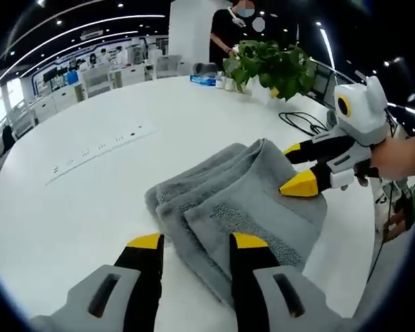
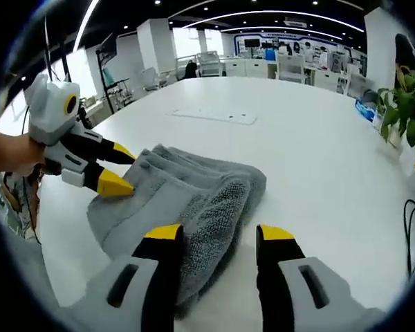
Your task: Fold the towel on the table until its edges align and the towel forms a compact rectangular stack.
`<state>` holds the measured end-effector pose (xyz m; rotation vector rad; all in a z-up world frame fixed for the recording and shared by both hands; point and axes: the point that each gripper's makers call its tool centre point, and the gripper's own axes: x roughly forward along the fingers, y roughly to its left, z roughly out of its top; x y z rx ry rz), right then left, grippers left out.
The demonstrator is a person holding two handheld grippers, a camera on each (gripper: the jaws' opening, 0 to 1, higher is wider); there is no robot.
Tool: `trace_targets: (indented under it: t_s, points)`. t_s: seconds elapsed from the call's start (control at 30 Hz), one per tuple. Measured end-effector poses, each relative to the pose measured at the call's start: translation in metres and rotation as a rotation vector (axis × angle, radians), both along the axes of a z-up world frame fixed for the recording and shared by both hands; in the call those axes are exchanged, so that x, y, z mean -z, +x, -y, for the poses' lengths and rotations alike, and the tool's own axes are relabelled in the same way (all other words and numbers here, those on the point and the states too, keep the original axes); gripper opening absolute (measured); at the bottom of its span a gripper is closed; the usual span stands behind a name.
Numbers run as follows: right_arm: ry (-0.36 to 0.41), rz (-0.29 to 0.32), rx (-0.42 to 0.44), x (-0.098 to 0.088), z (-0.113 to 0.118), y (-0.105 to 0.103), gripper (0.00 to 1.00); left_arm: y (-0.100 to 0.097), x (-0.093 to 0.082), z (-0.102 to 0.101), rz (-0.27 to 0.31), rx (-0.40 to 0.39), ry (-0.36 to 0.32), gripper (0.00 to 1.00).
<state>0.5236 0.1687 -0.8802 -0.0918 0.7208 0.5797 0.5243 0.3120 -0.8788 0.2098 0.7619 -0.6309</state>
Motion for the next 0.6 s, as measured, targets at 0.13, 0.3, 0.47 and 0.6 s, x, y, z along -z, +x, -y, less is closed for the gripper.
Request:
trace_targets:
  t_s: [0.13,0.3,0.47,0.6]
  points:
    - [0.018,0.013,0.008,-0.008,0.001,-0.003,0.42,-0.006,-0.007,0.0,0.013,0.002,0.0,0.39]
    - [0.015,0.03,-0.001,-0.015,0.001,-0.006,0.46,-0.009,-0.016,-0.004,0.035,-0.014,-0.004,0.4]
    - [0.003,0.05,-0.026,-0.022,-0.003,-0.013,0.51,-0.015,-0.025,-0.008,0.049,-0.018,-0.001,0.41]
    - [0.003,0.058,-0.033,-0.027,-0.004,-0.017,0.55,-0.021,-0.033,-0.01,0.06,-0.022,0.002,0.41]
